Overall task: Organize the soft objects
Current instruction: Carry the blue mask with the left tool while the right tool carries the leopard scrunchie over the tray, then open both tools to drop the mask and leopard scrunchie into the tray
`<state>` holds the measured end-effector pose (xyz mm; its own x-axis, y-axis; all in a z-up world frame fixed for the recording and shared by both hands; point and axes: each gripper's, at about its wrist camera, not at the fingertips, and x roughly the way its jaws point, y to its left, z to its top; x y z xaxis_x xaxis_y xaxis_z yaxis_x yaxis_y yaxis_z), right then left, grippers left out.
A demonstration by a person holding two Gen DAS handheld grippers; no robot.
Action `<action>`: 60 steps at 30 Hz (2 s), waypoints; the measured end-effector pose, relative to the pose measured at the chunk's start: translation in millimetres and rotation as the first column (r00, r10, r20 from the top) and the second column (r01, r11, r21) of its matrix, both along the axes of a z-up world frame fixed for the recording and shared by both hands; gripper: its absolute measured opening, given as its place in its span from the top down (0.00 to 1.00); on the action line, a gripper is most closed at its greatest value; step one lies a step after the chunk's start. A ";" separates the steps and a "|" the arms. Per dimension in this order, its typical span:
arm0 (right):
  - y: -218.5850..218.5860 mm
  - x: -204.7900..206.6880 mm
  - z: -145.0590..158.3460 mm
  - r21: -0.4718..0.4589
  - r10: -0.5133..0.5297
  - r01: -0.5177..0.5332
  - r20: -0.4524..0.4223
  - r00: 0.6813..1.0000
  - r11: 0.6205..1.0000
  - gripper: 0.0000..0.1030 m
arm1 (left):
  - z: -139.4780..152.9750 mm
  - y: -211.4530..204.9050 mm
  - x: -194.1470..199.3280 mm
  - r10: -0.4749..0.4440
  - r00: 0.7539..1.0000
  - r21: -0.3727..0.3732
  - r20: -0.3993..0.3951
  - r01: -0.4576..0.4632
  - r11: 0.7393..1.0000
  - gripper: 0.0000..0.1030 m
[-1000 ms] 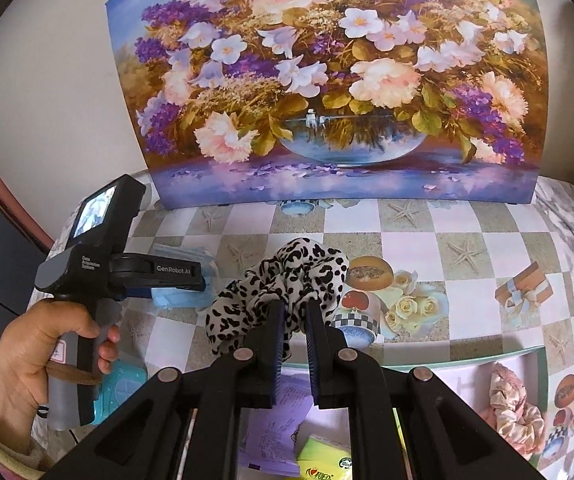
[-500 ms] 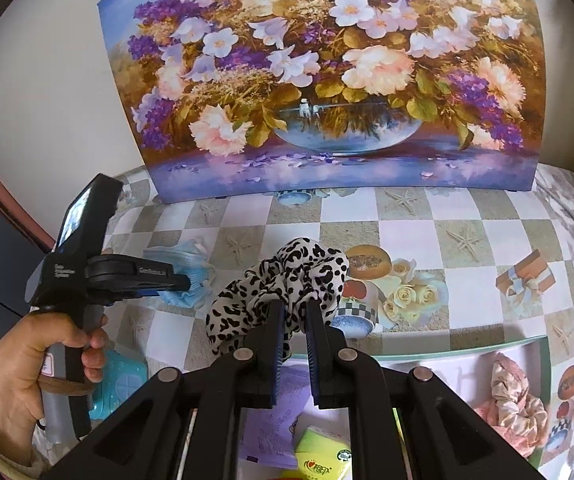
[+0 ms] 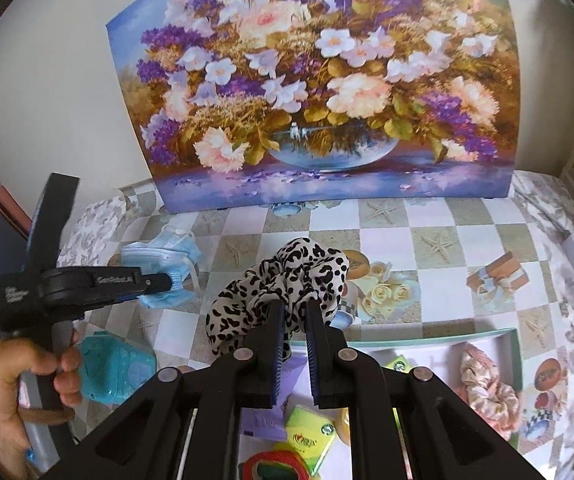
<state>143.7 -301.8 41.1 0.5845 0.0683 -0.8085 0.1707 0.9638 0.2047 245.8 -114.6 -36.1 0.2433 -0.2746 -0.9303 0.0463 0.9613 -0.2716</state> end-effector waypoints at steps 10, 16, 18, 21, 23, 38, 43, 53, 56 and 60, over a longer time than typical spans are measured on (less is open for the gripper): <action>-15.8 -34.1 37.8 -0.005 -0.031 0.031 0.029 0.999 1.000 0.89 | 40.3 -16.3 -47.5 -0.007 0.997 -0.074 0.072 0.012 0.997 0.81; -22.1 -59.8 54.4 -0.035 -0.037 0.039 0.038 0.999 0.999 0.89 | 57.3 -24.3 -91.4 -0.026 0.991 -0.097 0.132 0.039 0.995 0.81; -24.7 -67.7 58.9 -0.041 -0.042 0.044 0.042 0.998 0.998 0.89 | 59.3 -24.6 -102.9 -0.023 0.989 -0.104 0.145 0.038 0.994 0.81; -29.4 -80.8 65.1 -0.047 -0.053 0.055 0.046 0.998 0.997 0.89 | 61.3 -26.9 -118.9 -0.039 0.987 -0.096 0.158 0.054 0.994 0.81; -33.2 -89.5 67.6 -0.042 -0.064 0.066 0.050 0.997 0.997 0.89 | 63.2 -28.7 -130.0 -0.050 0.984 -0.093 0.169 0.066 0.993 0.81; -45.1 -132.6 29.7 -0.022 -0.135 0.134 -0.039 0.990 0.991 0.89 | 29.4 -75.5 -192.9 -0.196 0.975 -0.090 0.106 0.206 0.974 0.81; -52.3 -128.7 -1.4 -0.027 -0.150 0.147 -0.141 0.979 0.989 0.89 | 17.9 -90.0 -198.4 -0.239 0.967 -0.070 0.086 0.245 0.967 0.81; -48.3 -117.7 -33.7 -0.042 -0.128 0.121 -0.239 0.963 0.992 0.88 | 2.3 -97.7 -193.2 -0.260 0.965 -0.051 0.045 0.262 0.964 0.81; -48.8 -114.7 -42.3 -0.045 -0.128 0.120 -0.264 0.956 0.992 0.88 | -1.8 -98.7 -191.0 -0.260 0.965 -0.049 0.035 0.261 0.964 0.81; -48.0 -111.1 -52.1 -0.045 -0.120 0.112 -0.293 0.948 0.993 0.85 | -6.3 -99.2 -188.6 -0.256 0.966 -0.053 0.015 0.257 0.965 0.80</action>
